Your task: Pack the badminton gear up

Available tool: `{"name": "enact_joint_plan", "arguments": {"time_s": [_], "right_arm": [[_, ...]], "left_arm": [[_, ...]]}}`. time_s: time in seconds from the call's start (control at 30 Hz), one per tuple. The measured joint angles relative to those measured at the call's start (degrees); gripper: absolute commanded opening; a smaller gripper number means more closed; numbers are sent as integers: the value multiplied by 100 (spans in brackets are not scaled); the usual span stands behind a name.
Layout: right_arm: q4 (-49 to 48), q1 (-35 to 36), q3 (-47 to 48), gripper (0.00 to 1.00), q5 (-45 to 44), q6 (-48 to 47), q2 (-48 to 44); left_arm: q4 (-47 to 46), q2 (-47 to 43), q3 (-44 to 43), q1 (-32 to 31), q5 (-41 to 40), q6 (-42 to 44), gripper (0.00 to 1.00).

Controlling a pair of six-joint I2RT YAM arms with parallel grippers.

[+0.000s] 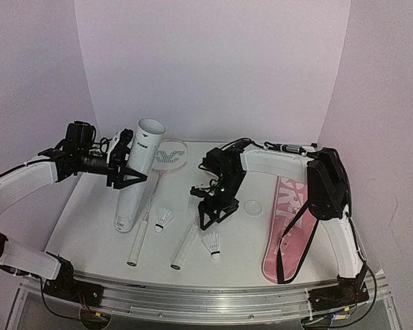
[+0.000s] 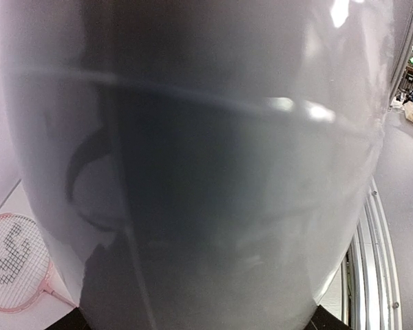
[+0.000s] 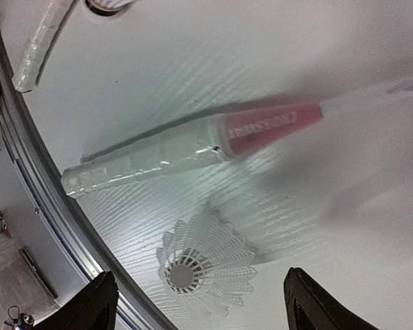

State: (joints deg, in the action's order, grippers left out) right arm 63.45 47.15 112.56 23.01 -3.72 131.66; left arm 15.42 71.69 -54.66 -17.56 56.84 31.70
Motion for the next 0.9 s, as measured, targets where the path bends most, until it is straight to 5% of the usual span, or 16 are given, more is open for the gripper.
{"name": "enact_joint_plan", "arguments": {"time_s": [0.47, 0.57, 0.7, 0.9], "right_arm": [[211, 344, -130, 64, 328, -343, 67], [246, 362, -164, 47, 278, -375, 125], [288, 381, -215, 4, 245, -401, 163], [356, 388, -238, 0, 244, -393, 153]], "left_arm": [[-51, -1, 5, 0, -2, -4, 5], [-51, -1, 5, 0, -2, -4, 5], [-49, -1, 5, 0, -4, 0, 5], [-48, -1, 5, 0, -4, 38, 5]]}}
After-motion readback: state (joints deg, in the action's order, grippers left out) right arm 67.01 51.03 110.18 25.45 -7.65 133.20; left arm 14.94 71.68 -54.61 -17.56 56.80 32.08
